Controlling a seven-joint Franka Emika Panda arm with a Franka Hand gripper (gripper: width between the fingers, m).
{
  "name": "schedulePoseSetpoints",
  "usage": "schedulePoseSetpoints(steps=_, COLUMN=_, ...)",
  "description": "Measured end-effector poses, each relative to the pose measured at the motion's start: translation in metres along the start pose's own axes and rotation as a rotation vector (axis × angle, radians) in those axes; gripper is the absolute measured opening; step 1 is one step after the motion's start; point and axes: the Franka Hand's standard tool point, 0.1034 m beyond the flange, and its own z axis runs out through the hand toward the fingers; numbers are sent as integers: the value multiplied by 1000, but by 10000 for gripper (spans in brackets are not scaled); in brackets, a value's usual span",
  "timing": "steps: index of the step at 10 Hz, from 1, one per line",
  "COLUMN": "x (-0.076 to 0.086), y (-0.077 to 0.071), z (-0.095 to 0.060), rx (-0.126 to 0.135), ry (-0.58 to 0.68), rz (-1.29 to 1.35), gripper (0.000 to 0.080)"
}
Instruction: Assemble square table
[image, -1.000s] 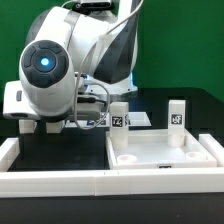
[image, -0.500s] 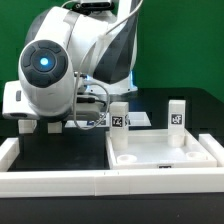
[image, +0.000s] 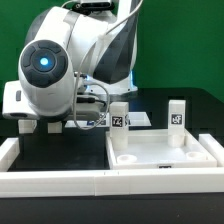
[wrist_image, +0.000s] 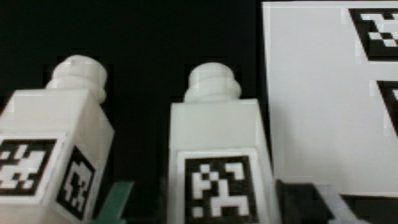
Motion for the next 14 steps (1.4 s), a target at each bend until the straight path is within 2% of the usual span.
schedulePoseSetpoints(steps=2, x=-35, y=-6, z=-31, rx=14, ry=-27, rz=-13, gripper=290)
schedulePoseSetpoints(steps=4, x=-67, y=-12, z=-63, rx=56, ry=-42, rz=-19, gripper=290)
schedulePoseSetpoints(steps=5, x=-73, y=-11, z=-74, rx=65, ry=-34, rz=-16, gripper=290)
schedulePoseSetpoints(steps=7, x=-66, y=-9, z=-72, rx=57, ry=9, rz=-18, gripper=290)
schedulePoseSetpoints(steps=9, x=-59, y=-8, z=-76, rx=48, ry=123, rz=-27, gripper=290)
schedulePoseSetpoints(steps=10, x=-47, y=-9, z=-76, rx=51, ry=207, rz=-25, gripper=290)
schedulePoseSetpoints(steps=11, x=-45, y=-11, z=-85, rx=44, ry=260, rz=-30, gripper=291)
schedulePoseSetpoints(steps=14, x=-44, y=-9, z=-137, rx=11, ry=487, rz=-68, gripper=291)
